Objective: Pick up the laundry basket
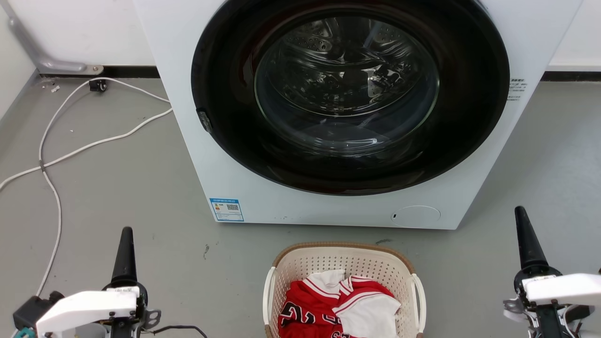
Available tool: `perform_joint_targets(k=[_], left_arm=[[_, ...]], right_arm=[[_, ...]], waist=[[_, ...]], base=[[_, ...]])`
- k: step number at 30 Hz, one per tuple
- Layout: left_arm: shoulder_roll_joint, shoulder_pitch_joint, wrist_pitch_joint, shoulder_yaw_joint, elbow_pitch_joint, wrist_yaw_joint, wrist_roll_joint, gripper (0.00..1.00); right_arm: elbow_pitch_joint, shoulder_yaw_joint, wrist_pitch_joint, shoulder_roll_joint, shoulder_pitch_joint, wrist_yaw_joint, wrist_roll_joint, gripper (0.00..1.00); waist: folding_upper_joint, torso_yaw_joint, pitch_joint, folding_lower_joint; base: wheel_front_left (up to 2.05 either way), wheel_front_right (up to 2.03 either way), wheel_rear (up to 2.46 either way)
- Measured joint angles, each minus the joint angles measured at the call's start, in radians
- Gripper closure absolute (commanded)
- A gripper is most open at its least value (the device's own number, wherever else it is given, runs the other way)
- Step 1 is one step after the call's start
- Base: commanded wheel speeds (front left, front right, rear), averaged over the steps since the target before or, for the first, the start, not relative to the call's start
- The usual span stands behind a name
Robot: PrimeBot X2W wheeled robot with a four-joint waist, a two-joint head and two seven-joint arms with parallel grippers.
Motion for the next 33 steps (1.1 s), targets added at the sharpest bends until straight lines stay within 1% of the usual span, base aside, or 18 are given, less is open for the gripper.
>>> perform_joint_targets(k=[3,7,12,13,15,23,29,33], left_arm=[[0.000,0.000,-0.011,-0.005,-0.037,0.023,0.061,0.00],[-0.001,0.006,-0.024,-0.021,-0.062,0.026,0.077,0.00],[0.000,0.019,-0.038,-0.041,-0.098,0.034,0.199,0.00],[0.000,0.019,-0.043,-0.049,-0.107,0.040,0.219,0.00],[0.000,0.020,-0.048,-0.070,-0.121,0.040,0.244,0.00],[0.000,0.033,-0.073,-0.146,-0.167,0.037,0.403,0.00],[0.000,0.039,-0.089,-0.213,-0.183,0.039,0.573,0.00],[0.000,0.039,-0.099,-0.250,-0.197,0.051,0.648,0.00]], right_arm=[[-0.036,0.001,-0.010,0.000,0.000,0.000,-0.111,0.00],[-0.085,0.007,-0.023,0.000,0.001,0.000,-0.248,0.00],[-0.138,0.026,-0.040,0.000,0.001,0.000,-0.386,0.00],[-0.144,0.031,-0.044,0.000,0.002,0.000,-0.407,0.00],[-0.155,0.041,-0.050,0.000,0.006,0.000,-0.442,0.00],[-0.185,0.073,-0.073,0.000,0.018,0.000,-0.574,0.00],[-0.193,0.085,-0.089,0.000,0.023,0.000,-0.667,0.00],[-0.193,0.092,-0.101,0.000,0.026,0.000,-0.725,0.00]], waist=[[0.0000,-0.001,0.003,0.0000],[0.0000,-0.001,0.005,0.0000],[0.0000,-0.002,0.009,0.0000],[0.0000,-0.002,0.010,0.0000],[0.0000,-0.002,0.011,0.0000],[0.0000,-0.003,0.015,0.0000],[0.0000,-0.006,0.018,0.0000],[0.0000,-0.008,0.021,0.0000]], base=[[0.00,0.00,0.00],[0.00,0.00,0.00],[0.00,0.00,0.00],[0.00,0.00,0.00],[0.00,0.00,0.00],[0.00,0.00,0.00],[0.00,0.00,0.00],[0.00,0.00,0.00]])
